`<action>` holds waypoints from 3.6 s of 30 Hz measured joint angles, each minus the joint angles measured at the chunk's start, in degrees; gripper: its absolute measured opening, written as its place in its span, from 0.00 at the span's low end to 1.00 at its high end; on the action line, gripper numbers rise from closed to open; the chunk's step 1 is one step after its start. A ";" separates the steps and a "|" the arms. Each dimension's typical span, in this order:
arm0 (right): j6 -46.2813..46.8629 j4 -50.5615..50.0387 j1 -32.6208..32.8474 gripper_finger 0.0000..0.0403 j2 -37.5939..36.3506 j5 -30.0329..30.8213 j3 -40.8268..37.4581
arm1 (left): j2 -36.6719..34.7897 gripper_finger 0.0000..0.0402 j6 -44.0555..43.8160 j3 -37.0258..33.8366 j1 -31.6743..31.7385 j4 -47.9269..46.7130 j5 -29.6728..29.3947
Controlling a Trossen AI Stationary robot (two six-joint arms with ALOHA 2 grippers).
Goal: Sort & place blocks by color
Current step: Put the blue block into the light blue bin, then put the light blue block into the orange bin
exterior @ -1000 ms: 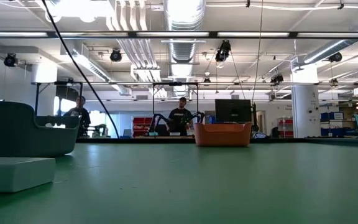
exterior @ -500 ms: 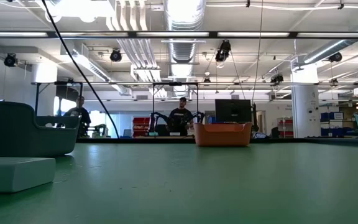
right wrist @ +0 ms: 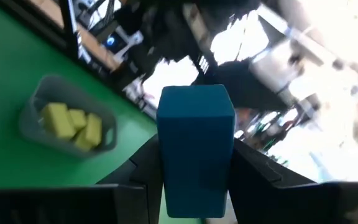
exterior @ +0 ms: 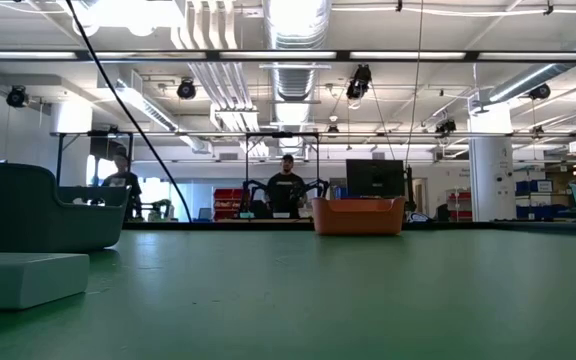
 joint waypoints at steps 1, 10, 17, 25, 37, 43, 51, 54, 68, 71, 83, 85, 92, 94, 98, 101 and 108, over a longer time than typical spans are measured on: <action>3.96 -3.01 0.00 0.30 -0.33 0.12 0.00 | -0.03 0.82 0.98 0.00 0.00 0.00 0.00; 52.81 -42.41 -1.36 0.30 -7.09 -4.18 0.04 | -0.14 0.82 5.22 -0.02 0.07 0.00 -0.15; 99.29 -78.62 -8.37 0.30 -13.72 -34.15 -0.64 | -0.19 0.82 5.28 -0.02 0.09 0.00 -0.78; 118.75 -93.98 -7.68 0.30 -19.18 -59.30 -6.59 | -0.21 0.82 6.68 -0.04 0.11 -0.02 -1.73; 145.18 -80.51 -0.18 0.30 -29.38 -62.73 -22.02 | -0.21 0.82 6.86 -0.04 0.11 -1.55 -1.75; 150.66 -81.13 1.06 0.35 -29.32 -63.13 -24.27 | -0.21 0.82 8.00 -0.04 0.11 -1.61 -1.75; 150.40 -81.14 1.09 0.35 -29.20 -62.54 -24.39 | -0.21 0.82 8.04 -0.04 0.09 -1.82 -2.67; 150.38 -81.14 1.09 0.38 -29.04 -62.57 -24.39 | -0.21 0.82 8.04 -0.04 0.09 -2.76 -2.67; 149.51 -81.27 1.09 0.58 -29.27 -62.51 -23.99 | -0.21 0.82 7.86 -0.04 0.09 -4.19 -2.80; 148.50 -81.11 1.09 0.58 -29.29 -60.27 -22.32 | -0.21 0.82 7.84 -0.04 0.09 -4.83 -2.80; 124.80 -69.21 0.94 0.50 -27.12 -28.38 -20.70 | -0.21 0.82 7.80 0.08 0.09 -9.00 -2.78; 123.49 -66.44 0.96 0.49 -26.64 -27.10 -21.07 | -0.21 0.82 7.80 0.32 0.09 -9.09 -2.77; 120.96 -64.28 0.96 0.47 -24.19 -26.53 -21.27 | -0.21 0.82 7.78 0.48 0.05 -8.97 -2.77; 120.96 -64.31 0.96 0.46 -23.61 -26.57 -21.29 | -0.21 0.82 7.80 0.32 0.04 -9.06 -2.76; 121.00 -64.28 0.96 0.46 -23.15 -26.83 -21.31 | -0.21 0.82 7.78 0.24 0.04 -9.01 -2.75; 121.05 -64.24 0.96 0.46 -23.17 -26.89 -21.31 | -0.21 0.82 7.80 0.24 0.04 -9.03 -2.75; 120.63 -64.24 0.96 0.46 -23.24 -26.88 -21.31 | -0.21 0.82 7.80 0.22 0.04 -9.05 -2.75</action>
